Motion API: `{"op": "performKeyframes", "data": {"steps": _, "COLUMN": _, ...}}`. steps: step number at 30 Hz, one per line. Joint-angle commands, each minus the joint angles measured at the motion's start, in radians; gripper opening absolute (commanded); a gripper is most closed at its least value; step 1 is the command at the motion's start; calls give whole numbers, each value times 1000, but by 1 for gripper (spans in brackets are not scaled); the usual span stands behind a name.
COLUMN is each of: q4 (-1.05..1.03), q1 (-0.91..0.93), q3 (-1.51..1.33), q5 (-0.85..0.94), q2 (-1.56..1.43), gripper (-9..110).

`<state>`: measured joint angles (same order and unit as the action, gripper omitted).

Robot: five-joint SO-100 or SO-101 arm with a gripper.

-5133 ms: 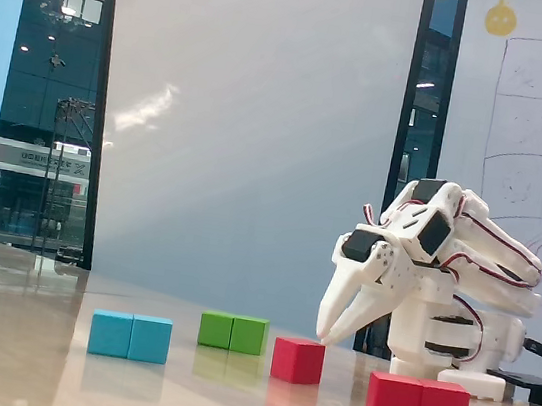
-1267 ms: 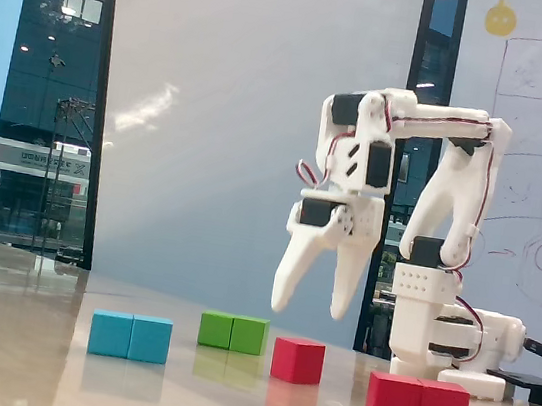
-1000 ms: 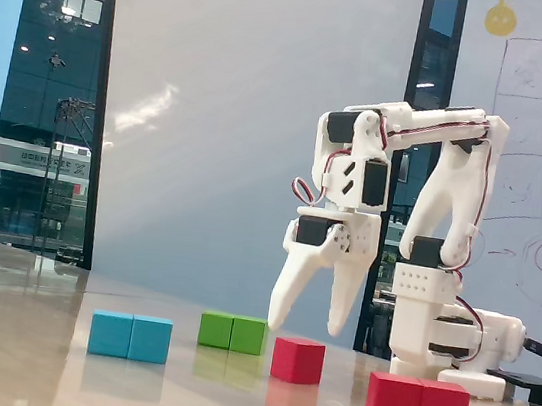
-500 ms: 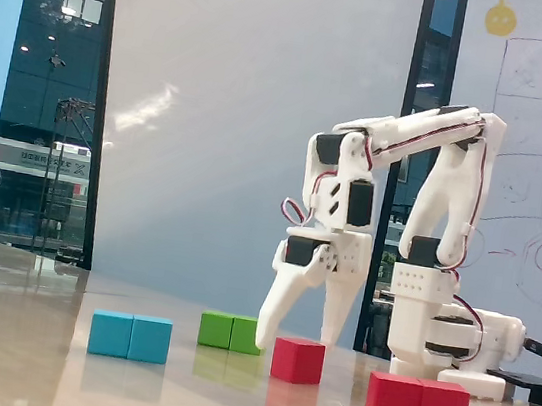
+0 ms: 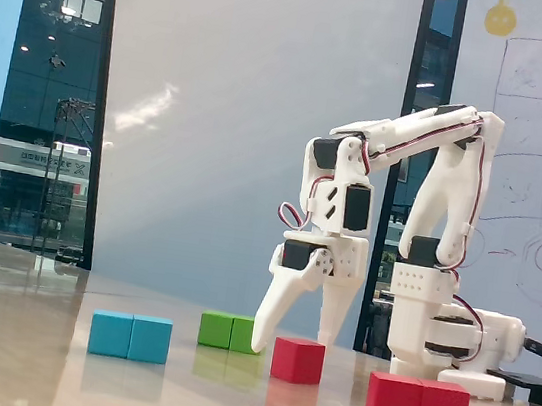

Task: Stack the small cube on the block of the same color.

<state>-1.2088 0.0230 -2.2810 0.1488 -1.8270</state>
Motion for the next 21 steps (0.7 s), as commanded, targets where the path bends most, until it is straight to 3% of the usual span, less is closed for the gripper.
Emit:
{"op": "performKeyframes", "data": {"steps": 1, "q4": 11, "q1": 6, "q3": 8, "q5": 6, "q2": -5, "gripper": 37}}
{"op": "performKeyframes", "data": {"steps": 10, "q4": 43, "q1": 14, "q3": 5, "q5": -3, "q2": -3, "gripper": 37}}
{"op": "performKeyframes", "data": {"steps": 21, "q4": 130, "q1": 14, "q3": -52, "q5": -5, "q2": -5, "gripper": 20}}
